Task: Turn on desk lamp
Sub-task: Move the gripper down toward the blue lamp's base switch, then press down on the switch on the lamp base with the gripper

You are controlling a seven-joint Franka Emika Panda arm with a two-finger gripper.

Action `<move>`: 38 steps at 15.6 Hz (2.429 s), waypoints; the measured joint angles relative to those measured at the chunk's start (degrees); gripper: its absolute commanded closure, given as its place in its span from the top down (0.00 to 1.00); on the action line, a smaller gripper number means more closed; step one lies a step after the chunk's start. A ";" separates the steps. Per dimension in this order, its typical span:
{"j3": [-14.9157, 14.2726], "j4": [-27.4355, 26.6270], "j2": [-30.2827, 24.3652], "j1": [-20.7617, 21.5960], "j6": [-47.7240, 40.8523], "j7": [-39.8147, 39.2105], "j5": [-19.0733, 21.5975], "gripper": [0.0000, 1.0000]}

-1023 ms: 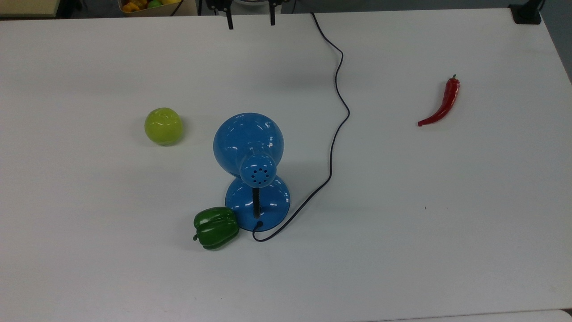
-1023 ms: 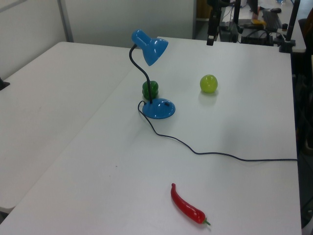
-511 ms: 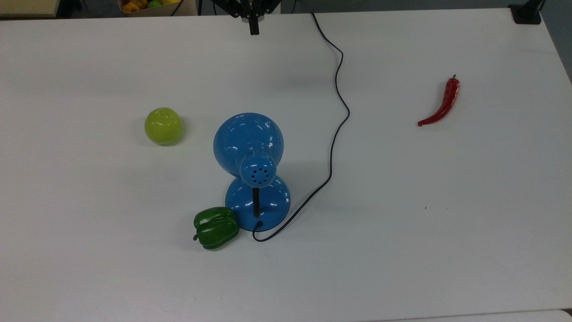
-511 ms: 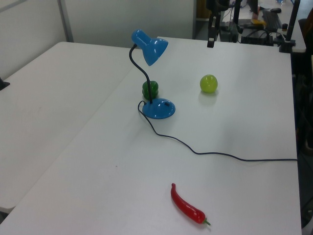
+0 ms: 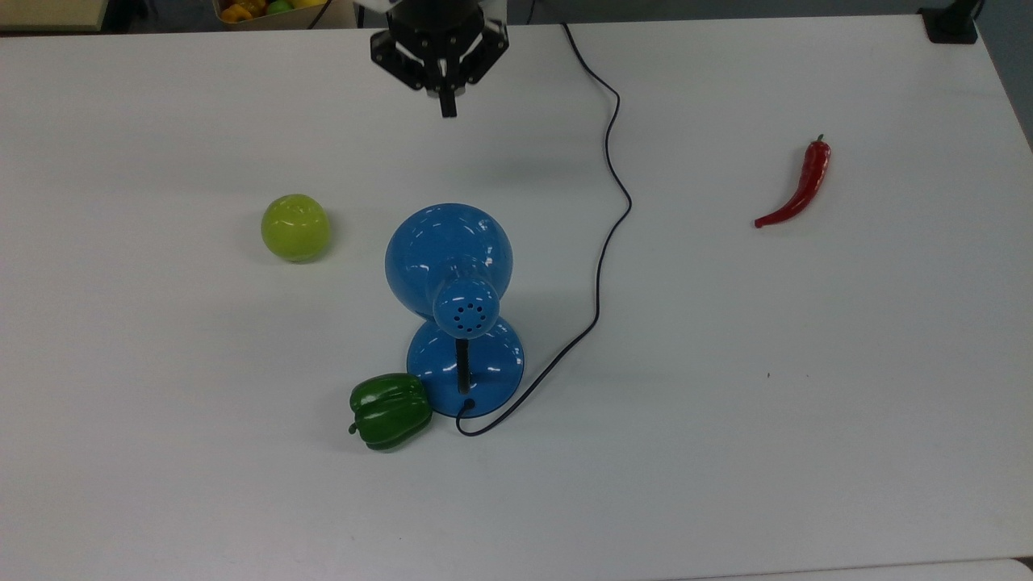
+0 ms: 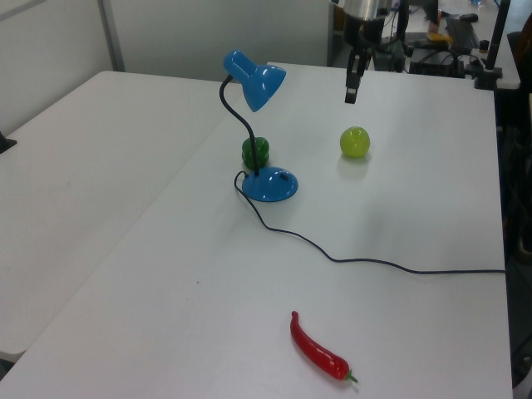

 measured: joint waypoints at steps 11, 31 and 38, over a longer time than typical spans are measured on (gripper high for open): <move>-0.08 -5.06 6.21 -0.16 18.58 -0.01 -0.01 0.00; -0.04 -6.89 20.17 0.14 48.30 -0.01 -0.01 0.00; 0.02 -6.91 21.94 0.55 50.71 -0.01 -0.01 0.00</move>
